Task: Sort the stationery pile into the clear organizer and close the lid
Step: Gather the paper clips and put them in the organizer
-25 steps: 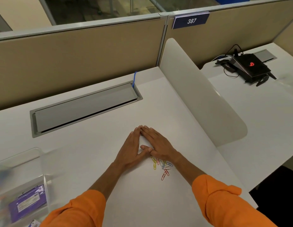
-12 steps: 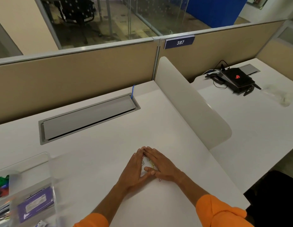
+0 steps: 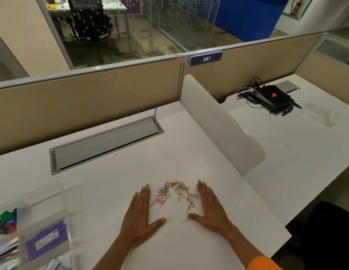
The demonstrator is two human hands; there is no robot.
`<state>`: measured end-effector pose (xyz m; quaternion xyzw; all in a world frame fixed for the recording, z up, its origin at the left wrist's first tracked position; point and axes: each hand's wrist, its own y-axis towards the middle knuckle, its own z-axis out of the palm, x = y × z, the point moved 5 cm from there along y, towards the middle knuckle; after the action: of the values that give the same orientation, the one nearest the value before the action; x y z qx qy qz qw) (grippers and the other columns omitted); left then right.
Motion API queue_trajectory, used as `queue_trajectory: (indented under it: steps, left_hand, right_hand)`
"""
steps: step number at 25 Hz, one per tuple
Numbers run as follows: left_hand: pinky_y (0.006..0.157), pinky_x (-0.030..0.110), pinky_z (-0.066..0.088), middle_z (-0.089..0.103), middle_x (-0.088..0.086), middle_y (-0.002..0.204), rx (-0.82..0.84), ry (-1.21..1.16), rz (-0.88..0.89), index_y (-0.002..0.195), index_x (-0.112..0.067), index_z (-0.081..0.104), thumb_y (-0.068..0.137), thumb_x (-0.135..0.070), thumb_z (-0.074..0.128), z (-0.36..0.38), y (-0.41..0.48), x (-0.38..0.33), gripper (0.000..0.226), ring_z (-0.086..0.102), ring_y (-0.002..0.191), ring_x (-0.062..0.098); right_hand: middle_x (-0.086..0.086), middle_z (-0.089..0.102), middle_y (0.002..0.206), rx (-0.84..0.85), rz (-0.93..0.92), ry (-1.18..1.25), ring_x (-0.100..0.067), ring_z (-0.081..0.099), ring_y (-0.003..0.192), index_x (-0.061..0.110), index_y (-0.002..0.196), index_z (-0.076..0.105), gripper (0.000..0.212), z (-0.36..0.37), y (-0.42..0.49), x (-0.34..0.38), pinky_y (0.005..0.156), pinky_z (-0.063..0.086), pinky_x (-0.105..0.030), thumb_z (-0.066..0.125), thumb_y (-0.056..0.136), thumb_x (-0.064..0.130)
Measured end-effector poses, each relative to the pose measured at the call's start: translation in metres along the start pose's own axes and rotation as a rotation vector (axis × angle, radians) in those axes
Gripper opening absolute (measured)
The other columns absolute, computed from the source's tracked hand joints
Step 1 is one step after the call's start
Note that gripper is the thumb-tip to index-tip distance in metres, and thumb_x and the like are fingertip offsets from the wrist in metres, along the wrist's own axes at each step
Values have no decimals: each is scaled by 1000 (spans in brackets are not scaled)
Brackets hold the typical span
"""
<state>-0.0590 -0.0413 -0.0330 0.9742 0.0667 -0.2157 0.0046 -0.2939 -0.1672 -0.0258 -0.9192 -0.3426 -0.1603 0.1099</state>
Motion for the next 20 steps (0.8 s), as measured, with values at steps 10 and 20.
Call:
queue_trajectory:
  steps: [10, 20]
  left_hand:
    - [123, 29, 2, -5, -13, 164, 47, -344, -108, 155, -27, -10, 92, -72, 25, 23, 32, -14, 85, -8, 148, -2]
    - [116, 41, 32, 38, -11, 154, 47, -1562, -534, 143, -36, 42, 86, -78, 27, 14, 57, -15, 72, 34, 143, 11]
  right_hand:
    - [-6, -1, 163, 2, -49, -15, -14, -4, 150, 4, 153, 5, 117, 23, 40, 48, 121, 12, -38, 43, 76, 85]
    - [-9, -4, 162, -42, -67, 12, -17, -6, 150, 4, 153, 2, 123, 42, 61, 81, 122, 8, -41, 43, 73, 88]
